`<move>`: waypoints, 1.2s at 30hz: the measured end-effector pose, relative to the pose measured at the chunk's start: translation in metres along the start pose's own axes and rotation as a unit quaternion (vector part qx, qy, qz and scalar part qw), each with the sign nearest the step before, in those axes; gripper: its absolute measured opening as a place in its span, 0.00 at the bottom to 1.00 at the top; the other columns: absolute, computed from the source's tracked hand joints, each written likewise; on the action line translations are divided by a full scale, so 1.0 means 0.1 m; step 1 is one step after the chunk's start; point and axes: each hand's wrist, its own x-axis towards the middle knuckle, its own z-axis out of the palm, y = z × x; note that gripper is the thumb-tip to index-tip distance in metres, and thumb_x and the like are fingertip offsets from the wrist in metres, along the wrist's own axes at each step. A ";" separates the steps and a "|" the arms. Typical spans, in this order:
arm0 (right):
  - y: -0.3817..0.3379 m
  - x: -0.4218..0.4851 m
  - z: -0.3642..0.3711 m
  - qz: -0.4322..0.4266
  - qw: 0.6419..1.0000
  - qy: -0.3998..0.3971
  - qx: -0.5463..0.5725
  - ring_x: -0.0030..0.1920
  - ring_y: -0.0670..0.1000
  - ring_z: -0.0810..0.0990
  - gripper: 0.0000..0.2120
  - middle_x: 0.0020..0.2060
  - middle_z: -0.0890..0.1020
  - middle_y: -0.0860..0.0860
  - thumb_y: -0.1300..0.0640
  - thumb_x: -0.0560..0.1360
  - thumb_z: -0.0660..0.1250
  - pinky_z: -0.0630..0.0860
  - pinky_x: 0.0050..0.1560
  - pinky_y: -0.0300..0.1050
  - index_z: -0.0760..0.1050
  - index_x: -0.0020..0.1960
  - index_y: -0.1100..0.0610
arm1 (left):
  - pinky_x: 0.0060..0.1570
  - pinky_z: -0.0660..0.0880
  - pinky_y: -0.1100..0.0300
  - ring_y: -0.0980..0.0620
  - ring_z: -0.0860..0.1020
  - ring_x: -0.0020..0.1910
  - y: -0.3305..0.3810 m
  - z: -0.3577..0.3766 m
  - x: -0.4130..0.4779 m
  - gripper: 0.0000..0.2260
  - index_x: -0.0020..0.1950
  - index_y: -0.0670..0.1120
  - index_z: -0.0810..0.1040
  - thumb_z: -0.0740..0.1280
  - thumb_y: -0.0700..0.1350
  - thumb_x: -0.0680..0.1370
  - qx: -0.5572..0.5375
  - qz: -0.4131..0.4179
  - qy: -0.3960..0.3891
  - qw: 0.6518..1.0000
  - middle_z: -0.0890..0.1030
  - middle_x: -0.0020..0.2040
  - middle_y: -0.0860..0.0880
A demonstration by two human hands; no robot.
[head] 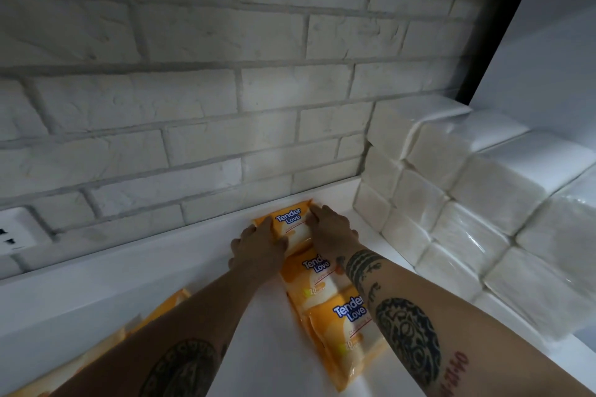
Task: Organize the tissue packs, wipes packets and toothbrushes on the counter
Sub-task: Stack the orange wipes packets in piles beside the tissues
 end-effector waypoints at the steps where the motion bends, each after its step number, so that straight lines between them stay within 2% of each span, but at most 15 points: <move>1: 0.00 -0.02 -0.01 -0.005 1.000 0.002 -0.003 0.74 0.59 0.66 0.21 0.76 0.67 0.51 0.46 0.87 0.49 0.63 0.73 0.63 0.62 0.79 0.45 | 0.65 0.71 0.45 0.40 0.71 0.68 -0.02 -0.03 -0.01 0.27 0.80 0.57 0.59 0.59 0.61 0.81 -0.009 -0.001 0.004 1.000 0.72 0.72 0.45; 3: -0.01 -0.08 -0.05 -0.017 1.000 0.017 -0.003 0.81 0.58 0.56 0.22 0.83 0.58 0.50 0.47 0.87 0.49 0.57 0.76 0.63 0.60 0.81 0.44 | 0.62 0.74 0.46 0.40 0.75 0.64 -0.03 -0.08 -0.06 0.25 0.78 0.59 0.63 0.59 0.60 0.81 -0.051 -0.009 0.012 0.999 0.76 0.67 0.45; 5: -0.02 -0.14 -0.08 -0.036 0.998 0.045 -0.004 0.83 0.56 0.51 0.23 0.84 0.54 0.48 0.46 0.87 0.50 0.55 0.78 0.63 0.60 0.81 0.44 | 0.62 0.77 0.44 0.40 0.77 0.62 -0.06 -0.15 -0.10 0.24 0.77 0.60 0.66 0.60 0.61 0.80 -0.083 -0.009 0.020 0.996 0.78 0.66 0.45; 9: -0.12 -0.32 -0.13 -0.076 0.994 0.082 -0.008 0.82 0.54 0.54 0.22 0.83 0.58 0.47 0.45 0.87 0.51 0.57 0.77 0.61 0.65 0.79 0.46 | 0.64 0.76 0.43 0.39 0.75 0.65 -0.14 -0.32 -0.27 0.26 0.77 0.59 0.68 0.61 0.61 0.79 -0.111 -0.030 0.025 0.993 0.76 0.69 0.45; 12: -0.24 -0.54 -0.12 -0.102 0.990 0.092 0.006 0.81 0.53 0.58 0.21 0.81 0.62 0.46 0.44 0.86 0.54 0.59 0.75 0.58 0.70 0.76 0.46 | 0.68 0.73 0.46 0.40 0.72 0.71 -0.28 -0.46 -0.45 0.24 0.77 0.56 0.69 0.62 0.58 0.81 -0.067 -0.049 0.029 0.996 0.73 0.73 0.45; 17: -0.52 -1.03 0.09 -0.150 0.986 0.074 0.002 0.77 0.53 0.63 0.19 0.77 0.70 0.46 0.46 0.84 0.60 0.61 0.72 0.53 0.74 0.73 0.47 | 0.70 0.71 0.47 0.43 0.72 0.71 -0.80 -0.72 -0.93 0.23 0.73 0.57 0.72 0.66 0.53 0.78 -0.006 -0.077 0.011 0.997 0.75 0.72 0.50; 19: -0.66 -1.25 0.27 -0.176 0.982 0.062 -0.008 0.76 0.53 0.66 0.18 0.75 0.72 0.47 0.46 0.83 0.62 0.63 0.70 0.53 0.74 0.72 0.47 | 0.69 0.71 0.47 0.43 0.72 0.70 -1.07 -0.83 -1.18 0.23 0.72 0.56 0.73 0.67 0.54 0.77 0.028 -0.099 -0.001 0.995 0.75 0.69 0.50; 21: -0.79 -1.45 0.47 -0.195 0.980 0.040 -0.009 0.75 0.53 0.67 0.19 0.74 0.73 0.47 0.46 0.83 0.63 0.64 0.71 0.52 0.75 0.72 0.47 | 0.65 0.73 0.45 0.42 0.74 0.65 -1.38 -0.89 -1.41 0.22 0.67 0.52 0.75 0.66 0.57 0.75 0.077 -0.124 -0.012 0.989 0.77 0.62 0.48; 23: -0.94 -1.63 0.66 -0.216 0.976 0.011 -0.021 0.76 0.53 0.68 0.20 0.73 0.74 0.47 0.46 0.82 0.63 0.64 0.73 0.51 0.75 0.72 0.48 | 0.62 0.74 0.45 0.42 0.75 0.61 -1.71 -0.94 -1.64 0.23 0.62 0.51 0.76 0.65 0.56 0.68 0.126 -0.137 -0.021 0.982 0.76 0.54 0.49; 24: -1.00 -1.72 0.75 -0.223 0.974 -0.006 -0.028 0.75 0.53 0.68 0.20 0.73 0.74 0.47 0.46 0.82 0.63 0.64 0.73 0.51 0.74 0.73 0.49 | 0.61 0.74 0.46 0.42 0.75 0.61 -1.84 -0.95 -1.75 0.24 0.61 0.52 0.76 0.66 0.57 0.66 0.140 -0.135 -0.012 0.981 0.76 0.54 0.50; 28: -1.28 -2.01 1.07 -0.225 0.971 -0.062 -0.055 0.73 0.54 0.68 0.20 0.74 0.73 0.48 0.47 0.83 0.61 0.64 0.68 0.53 0.73 0.73 0.48 | 0.64 0.70 0.45 0.44 0.70 0.69 -2.17 -0.99 -2.11 0.27 0.66 0.59 0.74 0.72 0.62 0.67 0.142 -0.091 0.011 0.986 0.72 0.64 0.54; 32: -1.45 -2.11 1.34 -0.220 0.962 -0.118 -0.106 0.81 0.54 0.56 0.29 0.82 0.59 0.51 0.45 0.82 0.62 0.62 0.73 0.59 0.61 0.81 0.49 | 0.70 0.62 0.42 0.48 0.60 0.78 -2.40 -0.96 -2.30 0.27 0.71 0.62 0.72 0.67 0.69 0.73 0.163 -0.059 -0.002 0.985 0.62 0.80 0.56; 34: -1.48 -2.08 1.44 -0.206 0.956 -0.147 -0.147 0.83 0.55 0.50 0.35 0.84 0.52 0.50 0.42 0.81 0.63 0.60 0.75 0.63 0.55 0.83 0.49 | 0.70 0.63 0.42 0.49 0.58 0.79 -2.52 -0.96 -2.41 0.27 0.71 0.63 0.71 0.65 0.70 0.74 0.166 -0.040 0.003 0.985 0.59 0.81 0.57; 36: -1.48 -2.09 1.50 -0.201 0.954 -0.139 -0.175 0.82 0.56 0.52 0.36 0.83 0.54 0.49 0.41 0.79 0.64 0.61 0.74 0.63 0.56 0.82 0.48 | 0.68 0.63 0.43 0.49 0.59 0.79 -2.62 -1.00 -2.51 0.26 0.71 0.63 0.71 0.65 0.68 0.75 0.175 -0.027 0.010 0.984 0.60 0.81 0.58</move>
